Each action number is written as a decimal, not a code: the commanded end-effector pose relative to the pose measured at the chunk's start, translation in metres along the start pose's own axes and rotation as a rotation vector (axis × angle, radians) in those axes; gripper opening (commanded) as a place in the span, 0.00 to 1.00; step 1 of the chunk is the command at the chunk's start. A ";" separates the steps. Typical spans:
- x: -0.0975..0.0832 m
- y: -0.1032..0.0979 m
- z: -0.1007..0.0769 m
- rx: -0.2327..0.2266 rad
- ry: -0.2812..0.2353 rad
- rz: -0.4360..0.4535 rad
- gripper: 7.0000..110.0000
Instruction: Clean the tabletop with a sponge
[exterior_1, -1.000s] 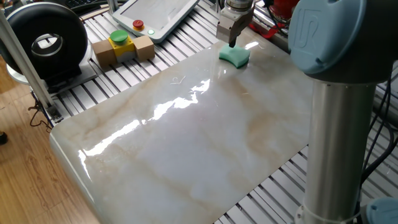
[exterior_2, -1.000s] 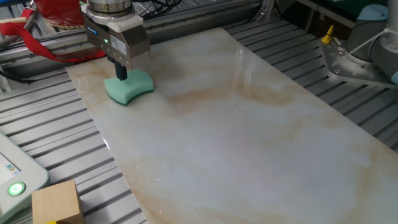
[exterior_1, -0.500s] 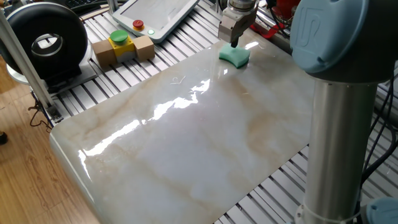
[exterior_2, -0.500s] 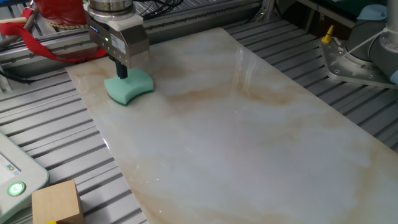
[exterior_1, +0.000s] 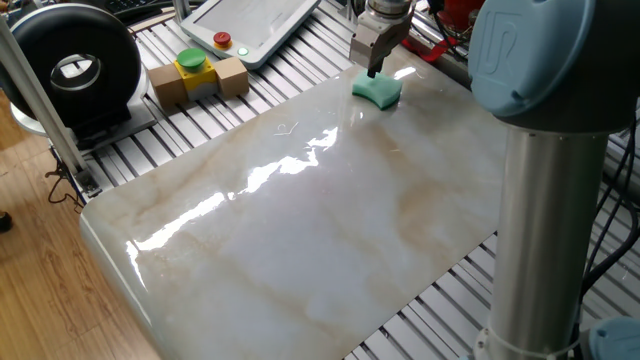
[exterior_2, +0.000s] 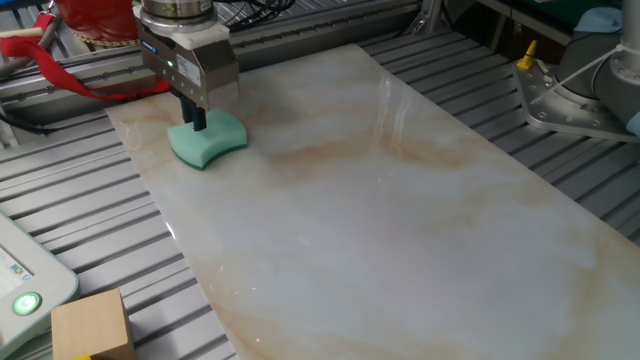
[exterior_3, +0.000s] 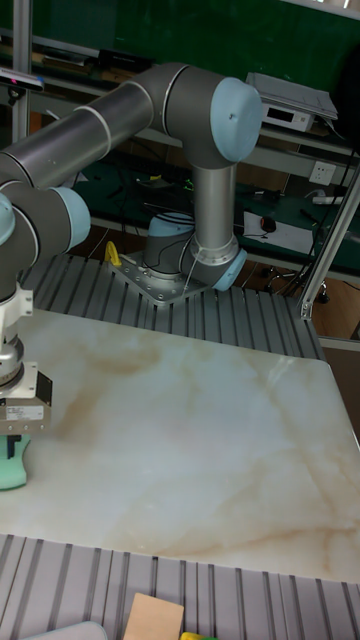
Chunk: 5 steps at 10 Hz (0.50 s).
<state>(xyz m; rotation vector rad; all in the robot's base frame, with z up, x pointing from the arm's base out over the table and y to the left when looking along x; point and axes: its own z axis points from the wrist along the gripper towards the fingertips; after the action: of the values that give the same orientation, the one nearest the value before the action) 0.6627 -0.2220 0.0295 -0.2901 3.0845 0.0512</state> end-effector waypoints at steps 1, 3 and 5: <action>0.001 0.005 0.002 -0.037 -0.013 -0.027 0.36; 0.007 0.002 0.004 -0.037 0.002 -0.091 0.36; 0.011 0.002 0.007 -0.027 0.007 -0.074 1.00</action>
<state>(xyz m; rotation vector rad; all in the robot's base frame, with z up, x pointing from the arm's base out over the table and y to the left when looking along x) 0.6557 -0.2219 0.0241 -0.3839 3.0817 0.0773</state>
